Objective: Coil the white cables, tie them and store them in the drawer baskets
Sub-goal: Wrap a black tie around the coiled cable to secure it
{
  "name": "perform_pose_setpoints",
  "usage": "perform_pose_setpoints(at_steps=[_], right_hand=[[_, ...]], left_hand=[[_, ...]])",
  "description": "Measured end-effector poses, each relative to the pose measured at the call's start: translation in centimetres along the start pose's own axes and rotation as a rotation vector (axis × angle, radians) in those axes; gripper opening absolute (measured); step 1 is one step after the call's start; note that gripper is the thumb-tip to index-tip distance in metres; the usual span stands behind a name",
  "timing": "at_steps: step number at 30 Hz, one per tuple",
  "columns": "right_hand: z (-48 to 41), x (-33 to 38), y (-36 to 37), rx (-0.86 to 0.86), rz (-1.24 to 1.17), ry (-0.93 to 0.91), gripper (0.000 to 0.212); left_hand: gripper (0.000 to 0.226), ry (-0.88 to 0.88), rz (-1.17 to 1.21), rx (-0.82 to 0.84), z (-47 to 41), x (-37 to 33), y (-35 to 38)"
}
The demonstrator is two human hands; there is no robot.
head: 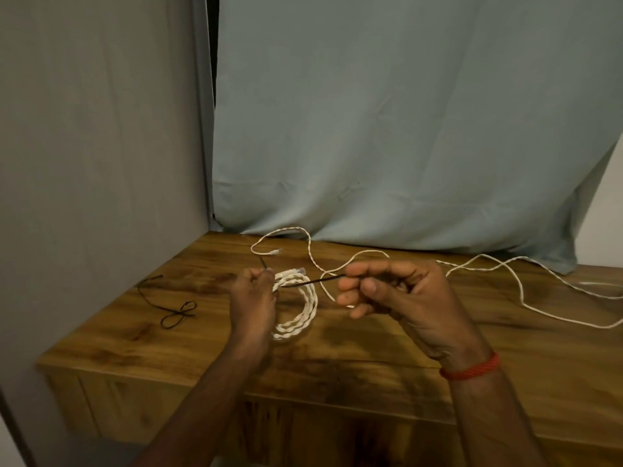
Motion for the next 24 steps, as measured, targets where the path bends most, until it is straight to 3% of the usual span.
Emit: perform_pose_setpoints(at_steps=[5, 7, 11, 14, 18, 24], right_hand=[[-0.6, 0.1, -1.9, -0.361, 0.188, -0.098, 0.024], [-0.8, 0.2, -2.1, -0.419, 0.206, -0.145, 0.023], [-1.2, 0.3, -1.5, -0.489, 0.073, -0.15, 0.022], [-1.3, 0.2, -0.7, -0.581, -0.052, -0.14, 0.038], [-1.7, -0.7, 0.5, -0.568, 0.041, -0.071, 0.023], [-2.3, -1.7, 1.0, -0.496, 0.448, -0.055, 0.018]], left_hand=[[0.018, 0.03, -0.071, 0.087, 0.5, -0.6, 0.5], [0.017, 0.059, -0.093, 0.125, 0.6, -0.9, 0.7], [0.014, 0.115, -0.146, 0.18, 0.8, -1.2, 0.8], [0.013, 0.153, -0.167, 0.202, 1.1, -1.5, 1.0], [0.015, 0.175, -0.099, 0.276, 1.6, -1.7, 1.6], [0.013, 0.469, -0.316, 0.356, 3.0, -3.5, 2.5]])
Point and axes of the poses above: each hand's wrist, its own z-axis away from the middle knuckle, its own y-axis out of the palm, x = y × z, the point moved 7 cm from there along -z, towards the middle knuckle, and after that the axes turned 14 degrees about z, right-handed, at the moved point
